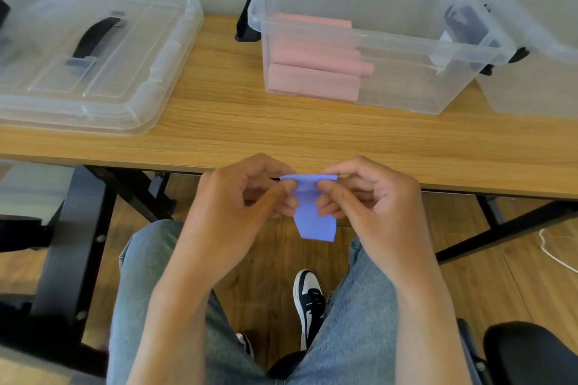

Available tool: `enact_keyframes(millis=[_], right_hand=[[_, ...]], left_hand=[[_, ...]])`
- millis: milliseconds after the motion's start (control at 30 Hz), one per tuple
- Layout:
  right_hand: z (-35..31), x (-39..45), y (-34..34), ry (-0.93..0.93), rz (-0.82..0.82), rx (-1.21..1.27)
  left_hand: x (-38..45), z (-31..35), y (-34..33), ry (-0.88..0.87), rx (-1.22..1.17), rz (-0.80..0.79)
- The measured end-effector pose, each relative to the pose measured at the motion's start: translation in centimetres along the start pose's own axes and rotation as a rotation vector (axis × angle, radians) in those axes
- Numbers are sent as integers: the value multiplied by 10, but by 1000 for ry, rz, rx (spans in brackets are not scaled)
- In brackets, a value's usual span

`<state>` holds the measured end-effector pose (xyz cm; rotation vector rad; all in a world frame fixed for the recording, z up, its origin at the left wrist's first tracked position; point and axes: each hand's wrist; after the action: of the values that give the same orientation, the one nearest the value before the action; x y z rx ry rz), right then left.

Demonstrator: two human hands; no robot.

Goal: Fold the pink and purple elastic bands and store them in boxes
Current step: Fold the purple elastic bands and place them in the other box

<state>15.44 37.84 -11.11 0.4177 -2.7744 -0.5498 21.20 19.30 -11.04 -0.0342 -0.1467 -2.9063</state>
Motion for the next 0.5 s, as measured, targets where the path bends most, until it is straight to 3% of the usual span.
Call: enact_keyframes(millis=[500], right_hand=[[-4, 1, 1, -22, -15, 162]], left_hand=[[-1, 3, -1, -52, -167, 63]])
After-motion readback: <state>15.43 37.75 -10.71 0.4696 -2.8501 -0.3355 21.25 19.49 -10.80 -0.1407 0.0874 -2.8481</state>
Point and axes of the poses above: each hand's wrist, its own x-axis towards the middle knuckle, its own y-axis out of the back of the hand, z = x × y, and after that the axes turned 7 degrees about -x, right-handed
